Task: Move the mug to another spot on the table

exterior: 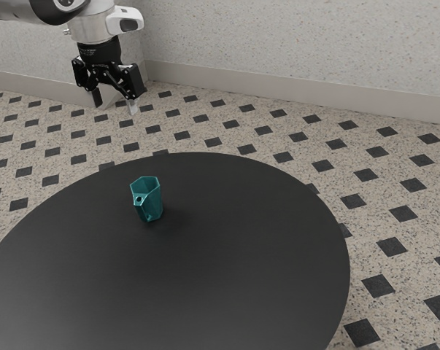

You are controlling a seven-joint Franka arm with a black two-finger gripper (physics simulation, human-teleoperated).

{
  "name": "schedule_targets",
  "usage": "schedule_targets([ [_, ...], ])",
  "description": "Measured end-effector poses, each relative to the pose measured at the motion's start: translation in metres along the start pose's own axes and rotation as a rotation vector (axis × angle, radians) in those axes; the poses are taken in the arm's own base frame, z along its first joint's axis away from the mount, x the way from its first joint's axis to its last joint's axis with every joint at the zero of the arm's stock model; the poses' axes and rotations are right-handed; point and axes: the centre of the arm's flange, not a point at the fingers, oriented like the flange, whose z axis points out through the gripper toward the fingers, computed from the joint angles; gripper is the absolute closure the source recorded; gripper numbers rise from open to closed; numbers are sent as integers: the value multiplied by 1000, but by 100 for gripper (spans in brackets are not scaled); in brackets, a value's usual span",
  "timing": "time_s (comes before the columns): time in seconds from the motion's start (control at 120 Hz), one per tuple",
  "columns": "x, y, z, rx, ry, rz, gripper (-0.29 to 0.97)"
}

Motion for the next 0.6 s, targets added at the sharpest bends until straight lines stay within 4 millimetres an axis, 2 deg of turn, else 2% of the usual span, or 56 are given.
schedule_targets([
  [0.308,-2,0,-3,7,6,0,0],
  [0.358,-1,0,3,12,-6,1,0],
  [0.442,4,0,29,26,-55,3,0],
  [0.517,19,-4,68,39,-105,-2,0],
  [0.6,31,-19,109,48,-138,-23,0],
])
